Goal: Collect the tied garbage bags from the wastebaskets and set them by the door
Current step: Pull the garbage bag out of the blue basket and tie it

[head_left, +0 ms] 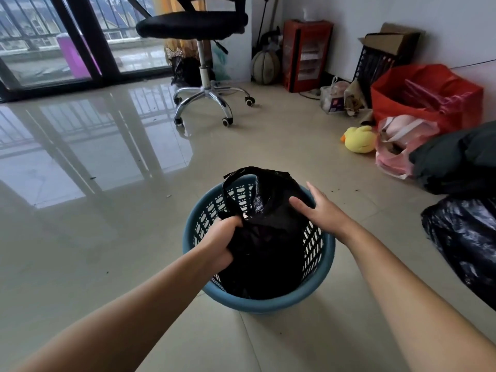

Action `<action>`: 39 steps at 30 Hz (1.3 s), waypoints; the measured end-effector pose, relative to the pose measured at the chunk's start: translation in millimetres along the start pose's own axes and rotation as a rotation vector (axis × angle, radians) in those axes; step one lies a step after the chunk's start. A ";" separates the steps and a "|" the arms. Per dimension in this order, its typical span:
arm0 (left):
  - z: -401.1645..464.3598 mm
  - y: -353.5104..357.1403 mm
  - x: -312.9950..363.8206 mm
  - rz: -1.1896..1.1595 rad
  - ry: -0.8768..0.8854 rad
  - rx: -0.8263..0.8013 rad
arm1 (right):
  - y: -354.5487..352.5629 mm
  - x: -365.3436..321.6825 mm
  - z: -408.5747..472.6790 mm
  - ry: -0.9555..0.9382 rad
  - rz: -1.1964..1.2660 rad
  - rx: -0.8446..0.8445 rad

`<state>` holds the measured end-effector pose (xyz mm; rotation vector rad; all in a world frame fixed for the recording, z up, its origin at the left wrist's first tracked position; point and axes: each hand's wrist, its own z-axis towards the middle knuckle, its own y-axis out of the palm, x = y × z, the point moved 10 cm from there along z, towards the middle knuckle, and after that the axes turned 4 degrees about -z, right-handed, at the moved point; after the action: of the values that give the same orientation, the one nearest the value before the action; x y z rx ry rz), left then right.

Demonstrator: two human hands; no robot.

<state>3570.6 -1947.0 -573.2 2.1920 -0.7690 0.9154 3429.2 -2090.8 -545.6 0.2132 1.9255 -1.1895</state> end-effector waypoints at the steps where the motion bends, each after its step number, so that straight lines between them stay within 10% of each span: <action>1: 1.0 -0.2 0.0 -0.012 -0.007 -0.004 | 4.3 -8.7 1.5 -0.040 -0.036 -0.029; 8: 4.1 28.3 -5.4 -0.191 -0.050 -0.153 | 53.6 -38.3 -25.9 -0.186 -0.469 -0.400; 14: 0.0 36.1 -3.2 -0.023 -0.007 -0.185 | 72.1 -51.1 -28.1 -0.177 -0.408 -0.180; 18: -16.8 42.4 25.2 0.489 0.266 -0.234 | 70.3 -49.1 -23.0 -0.147 -0.409 -0.110; 21: -19.1 25.4 54.5 0.803 0.475 -0.277 | 56.3 -41.7 -15.0 -0.039 -0.109 -0.025; 24: -4.8 -35.3 88.9 1.199 0.608 0.050 | 46.6 -38.1 -13.9 0.085 0.586 -0.011; 27: 15.3 -119.7 59.1 0.917 0.225 0.260 | 26.6 -58.8 -13.1 0.025 0.865 0.046; 31: 6.8 -138.6 -13.5 0.441 -0.298 0.071 | -6.2 -84.9 -21.5 -0.040 0.962 0.158; 39: 10.9 -119.3 -11.9 0.085 -0.256 0.212 | -124.6 -94.5 -69.6 -0.184 0.890 0.637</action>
<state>3652.2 -1876.8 -627.1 2.5134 -0.9274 0.7966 3383.5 -2076.3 -381.3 1.1187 1.0129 -1.0795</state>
